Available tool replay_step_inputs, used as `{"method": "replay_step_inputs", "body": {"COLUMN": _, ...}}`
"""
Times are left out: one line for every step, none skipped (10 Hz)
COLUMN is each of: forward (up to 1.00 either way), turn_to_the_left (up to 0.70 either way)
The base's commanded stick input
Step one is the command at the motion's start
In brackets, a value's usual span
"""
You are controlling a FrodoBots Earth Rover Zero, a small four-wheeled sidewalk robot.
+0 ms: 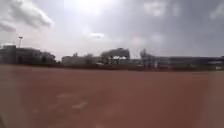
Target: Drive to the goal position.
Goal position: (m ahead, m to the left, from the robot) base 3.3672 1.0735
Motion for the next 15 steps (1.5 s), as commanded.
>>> {"method": "replay_step_inputs", "body": {"forward": 0.7, "turn_to_the_left": 0.0}}
{"method": "replay_step_inputs", "body": {"forward": 0.7, "turn_to_the_left": 0.0}}
{"method": "replay_step_inputs", "body": {"forward": 0.7, "turn_to_the_left": 0.0}}
{"method": "replay_step_inputs", "body": {"forward": 0.7, "turn_to_the_left": 0.0}}
{"method": "replay_step_inputs", "body": {"forward": 0.7, "turn_to_the_left": 0.0}}
{"method": "replay_step_inputs", "body": {"forward": 0.7, "turn_to_the_left": 0.0}}
{"method": "replay_step_inputs", "body": {"forward": 0.7, "turn_to_the_left": 0.0}}
{"method": "replay_step_inputs", "body": {"forward": 0.7, "turn_to_the_left": 0.0}}
{"method": "replay_step_inputs", "body": {"forward": 0.7, "turn_to_the_left": 0.0}}
{"method": "replay_step_inputs", "body": {"forward": 0.7, "turn_to_the_left": 0.0}}
{"method": "replay_step_inputs", "body": {"forward": 0.7, "turn_to_the_left": 0.0}}
{"method": "replay_step_inputs", "body": {"forward": 0.7, "turn_to_the_left": 0.0}}
{"method": "replay_step_inputs", "body": {"forward": 0.7, "turn_to_the_left": 0.0}}
{"method": "replay_step_inputs", "body": {"forward": 0.7, "turn_to_the_left": 0.0}}
{"method": "replay_step_inputs", "body": {"forward": 0.7, "turn_to_the_left": 0.0}}
